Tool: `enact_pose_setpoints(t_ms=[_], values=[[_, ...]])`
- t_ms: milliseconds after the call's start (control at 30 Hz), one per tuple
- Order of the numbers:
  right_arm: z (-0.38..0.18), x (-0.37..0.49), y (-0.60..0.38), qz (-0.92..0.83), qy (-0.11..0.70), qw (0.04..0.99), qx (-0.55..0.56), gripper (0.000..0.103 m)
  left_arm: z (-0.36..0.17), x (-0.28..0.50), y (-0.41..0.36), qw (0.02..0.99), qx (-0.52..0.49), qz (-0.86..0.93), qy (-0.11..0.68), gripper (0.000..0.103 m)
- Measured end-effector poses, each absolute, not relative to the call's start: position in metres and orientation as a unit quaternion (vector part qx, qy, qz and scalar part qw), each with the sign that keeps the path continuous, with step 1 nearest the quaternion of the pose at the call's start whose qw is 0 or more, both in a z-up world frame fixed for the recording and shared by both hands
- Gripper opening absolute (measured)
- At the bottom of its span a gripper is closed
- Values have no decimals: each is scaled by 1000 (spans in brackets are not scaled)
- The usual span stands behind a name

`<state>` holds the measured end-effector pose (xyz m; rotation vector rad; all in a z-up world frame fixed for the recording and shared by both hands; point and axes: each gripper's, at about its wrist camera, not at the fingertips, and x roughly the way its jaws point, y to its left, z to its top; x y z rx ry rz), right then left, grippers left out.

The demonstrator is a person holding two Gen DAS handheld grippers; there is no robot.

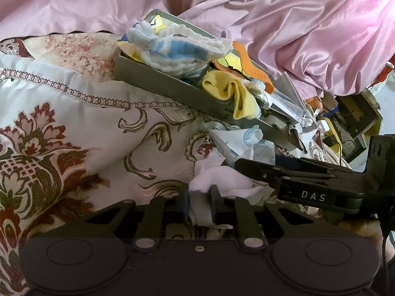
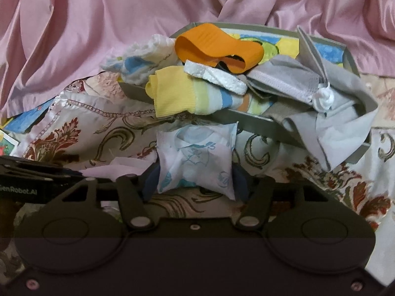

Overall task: Organize soft objects
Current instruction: 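Close the left tool on the white tissue while the right tool grasps the printed white packet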

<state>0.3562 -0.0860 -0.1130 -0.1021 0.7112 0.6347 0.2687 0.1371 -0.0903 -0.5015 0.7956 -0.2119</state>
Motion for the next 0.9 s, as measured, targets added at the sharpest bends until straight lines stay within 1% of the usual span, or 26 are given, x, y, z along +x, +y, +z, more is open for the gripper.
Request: enact_pose_setpoints(t_ms=[133,200,400,633,900], values=[[-115,359,-86,312,349,883,-37,43,-91,269,137,886,-242,-101,383,17],[-115,359,-85,313,348,883,-34,35,-91,269,137,886,-243,-101,383,17],[-116,360,-86,313,346,884,-30,23,-91,269,138,886,-242,-101,383,16],[-115,356,-81,311,342,887,-29,14,-92,269,137,887,-239,-100,382,6],[-108,347,-78,311,327,892,-42,10,-79,266,126,899,-212,-108,368,3]])
